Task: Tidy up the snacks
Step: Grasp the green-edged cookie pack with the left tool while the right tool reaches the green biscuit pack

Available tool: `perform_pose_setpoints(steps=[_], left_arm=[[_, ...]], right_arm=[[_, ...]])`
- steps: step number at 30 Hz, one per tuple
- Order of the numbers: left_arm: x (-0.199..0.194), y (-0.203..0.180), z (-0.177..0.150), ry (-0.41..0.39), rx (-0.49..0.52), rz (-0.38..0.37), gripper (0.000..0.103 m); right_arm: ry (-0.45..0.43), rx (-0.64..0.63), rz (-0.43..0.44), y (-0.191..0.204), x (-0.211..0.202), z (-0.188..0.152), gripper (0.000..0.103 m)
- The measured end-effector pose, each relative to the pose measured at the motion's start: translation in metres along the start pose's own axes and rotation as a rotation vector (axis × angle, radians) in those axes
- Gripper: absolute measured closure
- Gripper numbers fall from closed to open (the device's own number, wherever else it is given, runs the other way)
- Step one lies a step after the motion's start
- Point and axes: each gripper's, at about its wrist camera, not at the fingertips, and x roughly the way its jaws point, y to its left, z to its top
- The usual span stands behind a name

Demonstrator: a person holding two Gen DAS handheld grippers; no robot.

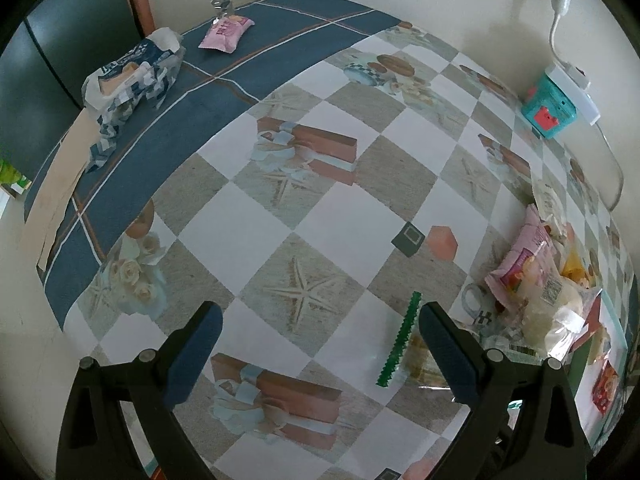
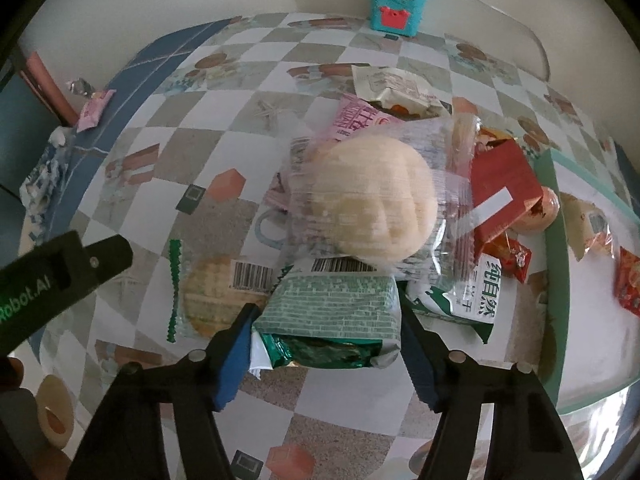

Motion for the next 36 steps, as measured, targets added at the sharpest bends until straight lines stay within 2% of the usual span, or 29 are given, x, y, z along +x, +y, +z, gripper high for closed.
perform_pose_setpoints(steps=[14,24,27,32,36], left_arm=[[0.009,-0.023,-0.007,0.044,0.072,-0.049,0.004],[0.025,-0.061,-0.02,0.112,0.169,-0.142,0.004],[0.029,-0.067,-0.022,0.131,0.17,-0.168,0.004],[0.044,-0.071,-0.02,0.16,0.152,-0.176,0.004],[0.047,-0.076,-0.017,0.143,0.17,-0.139,0.004]], right_arm=[[0.027,0.094,0.073,-0.033,-0.008,-0.002,0.035],[0.04,0.181,0.044,-0.064,-0.008,-0.001,0.035],[0.047,0.187,0.029,-0.066,-0.006,-0.002,0.035],[0.053,0.178,0.02,-0.067,-0.006,-0.003,0.035],[0.057,0.17,0.012,-0.063,-0.004,-0.002,0.035]])
